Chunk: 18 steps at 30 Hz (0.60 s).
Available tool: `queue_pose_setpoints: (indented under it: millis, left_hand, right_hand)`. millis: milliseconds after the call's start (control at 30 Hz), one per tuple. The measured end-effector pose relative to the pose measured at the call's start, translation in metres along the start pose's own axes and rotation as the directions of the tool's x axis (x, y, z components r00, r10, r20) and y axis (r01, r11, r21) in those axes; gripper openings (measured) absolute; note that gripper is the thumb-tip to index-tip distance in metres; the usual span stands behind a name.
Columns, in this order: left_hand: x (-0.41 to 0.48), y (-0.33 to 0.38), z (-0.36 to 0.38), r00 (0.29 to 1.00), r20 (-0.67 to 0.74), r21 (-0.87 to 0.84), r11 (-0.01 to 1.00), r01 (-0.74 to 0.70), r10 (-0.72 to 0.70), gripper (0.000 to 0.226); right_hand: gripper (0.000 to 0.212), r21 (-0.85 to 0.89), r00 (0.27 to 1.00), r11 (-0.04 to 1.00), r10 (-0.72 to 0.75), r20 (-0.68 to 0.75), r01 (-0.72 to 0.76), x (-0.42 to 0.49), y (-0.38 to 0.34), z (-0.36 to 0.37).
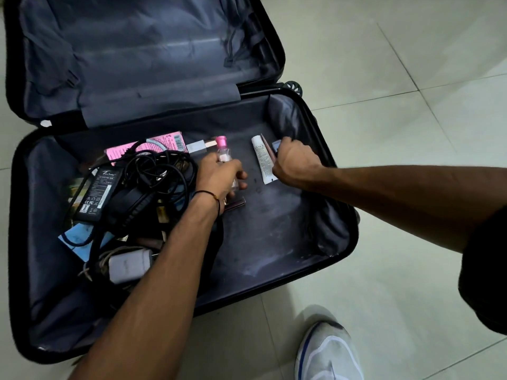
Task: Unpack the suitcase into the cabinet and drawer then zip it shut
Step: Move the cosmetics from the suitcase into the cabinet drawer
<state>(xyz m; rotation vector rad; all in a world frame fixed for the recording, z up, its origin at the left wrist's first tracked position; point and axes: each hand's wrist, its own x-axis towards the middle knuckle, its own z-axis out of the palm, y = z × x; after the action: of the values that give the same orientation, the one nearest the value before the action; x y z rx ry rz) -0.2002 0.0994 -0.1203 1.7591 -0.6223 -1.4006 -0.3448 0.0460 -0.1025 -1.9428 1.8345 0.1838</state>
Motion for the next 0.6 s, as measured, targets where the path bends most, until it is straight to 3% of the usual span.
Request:
queue_pose_setpoints:
  millis: [233, 433, 533, 600]
  left_hand:
    - [0.019, 0.000, 0.005, 0.999, -0.036, 0.233, 0.972, 0.026, -0.018, 0.007]
    - [0.022, 0.014, 0.021, 0.998, -0.015, 0.492, 0.870, -0.044, 0.058, 0.009]
    - [0.023, 0.018, 0.032, 0.999, -0.027, 0.466, 0.885, -0.023, 0.041, 0.013]
    - [0.025, 0.017, 0.034, 0.999, -0.025, 0.325, 0.945, 0.036, -0.030, 0.012]
  right_hand:
    - [0.044, 0.070, 0.994, 0.997, -0.043, 0.098, 0.036, 0.016, 0.000, 0.000]
    - [0.040, 0.128, 0.974, 0.991, -0.062, 0.216, 0.035, 0.013, 0.002, -0.009]
    - [0.036, 0.237, 0.970, 0.971, -0.048, 0.239, -0.011, 0.012, 0.004, -0.008]
    - [0.036, 0.359, 0.966, 0.932, -0.044, 0.256, -0.052, 0.011, 0.006, -0.005]
